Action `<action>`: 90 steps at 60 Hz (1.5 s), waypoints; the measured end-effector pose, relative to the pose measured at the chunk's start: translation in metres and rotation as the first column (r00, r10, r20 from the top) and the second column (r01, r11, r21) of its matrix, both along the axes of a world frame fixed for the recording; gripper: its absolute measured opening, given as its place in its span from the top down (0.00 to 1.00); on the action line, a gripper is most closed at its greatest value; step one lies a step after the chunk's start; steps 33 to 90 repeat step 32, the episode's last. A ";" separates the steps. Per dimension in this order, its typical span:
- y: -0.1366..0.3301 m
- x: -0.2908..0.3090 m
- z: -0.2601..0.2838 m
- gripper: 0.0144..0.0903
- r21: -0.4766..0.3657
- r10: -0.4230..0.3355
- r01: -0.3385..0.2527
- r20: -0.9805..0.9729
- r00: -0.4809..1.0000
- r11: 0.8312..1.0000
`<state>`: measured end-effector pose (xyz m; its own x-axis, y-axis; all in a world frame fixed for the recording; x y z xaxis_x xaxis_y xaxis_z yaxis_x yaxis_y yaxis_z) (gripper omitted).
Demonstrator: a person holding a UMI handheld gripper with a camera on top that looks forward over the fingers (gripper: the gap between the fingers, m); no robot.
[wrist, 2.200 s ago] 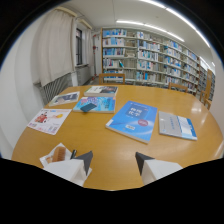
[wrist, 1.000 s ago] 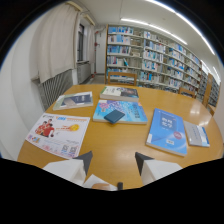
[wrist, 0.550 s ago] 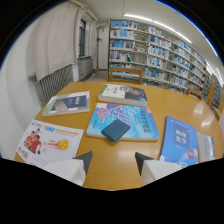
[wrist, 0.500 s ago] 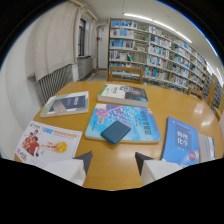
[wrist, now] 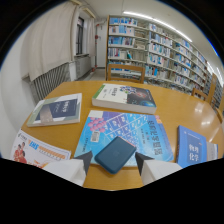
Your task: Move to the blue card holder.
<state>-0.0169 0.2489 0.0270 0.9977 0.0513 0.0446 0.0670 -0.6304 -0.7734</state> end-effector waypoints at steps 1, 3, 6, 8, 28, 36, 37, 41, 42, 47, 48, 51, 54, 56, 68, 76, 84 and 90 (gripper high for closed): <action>0.001 0.000 0.000 0.08 0.000 -0.001 0.001 0.001 1.000 1.000; 0.003 0.001 -0.001 0.07 -0.001 -0.003 0.003 0.002 1.000 1.000; 0.005 0.002 -0.003 0.08 0.000 -0.007 0.007 0.001 1.000 1.000; 0.006 0.002 -0.004 0.08 0.000 -0.009 0.009 0.000 1.000 1.000; 0.006 0.003 -0.006 0.08 -0.002 -0.009 0.009 0.003 1.000 1.000; 0.006 0.003 -0.005 0.07 0.000 -0.010 0.010 -0.002 1.000 1.000; 0.006 0.003 -0.005 0.07 0.000 -0.010 0.010 -0.002 1.000 1.000; 0.006 0.003 -0.005 0.07 0.000 -0.010 0.010 -0.002 1.000 1.000; 0.006 0.003 -0.005 0.07 0.000 -0.010 0.010 -0.002 1.000 1.000; 0.006 0.003 -0.005 0.07 0.000 -0.010 0.010 -0.002 1.000 1.000; 0.006 0.003 -0.005 0.07 0.000 -0.010 0.010 -0.002 1.000 1.000; 0.006 0.003 -0.005 0.07 0.000 -0.010 0.010 -0.002 1.000 1.000; 0.006 0.003 -0.005 0.07 0.000 -0.010 0.010 -0.002 1.000 1.000; 0.006 0.003 -0.005 0.07 0.000 -0.010 0.010 -0.002 1.000 1.000; 0.006 0.003 -0.005 0.07 0.000 -0.010 0.010 -0.002 1.000 1.000; 0.006 0.003 -0.005 0.07 0.000 -0.010 0.010 -0.002 1.000 1.000; 0.006 0.003 -0.005 0.07 0.000 -0.010 0.010 -0.002 1.000 1.000; 0.006 0.003 -0.005 0.07 0.000 -0.010 0.010 -0.002 1.000 1.000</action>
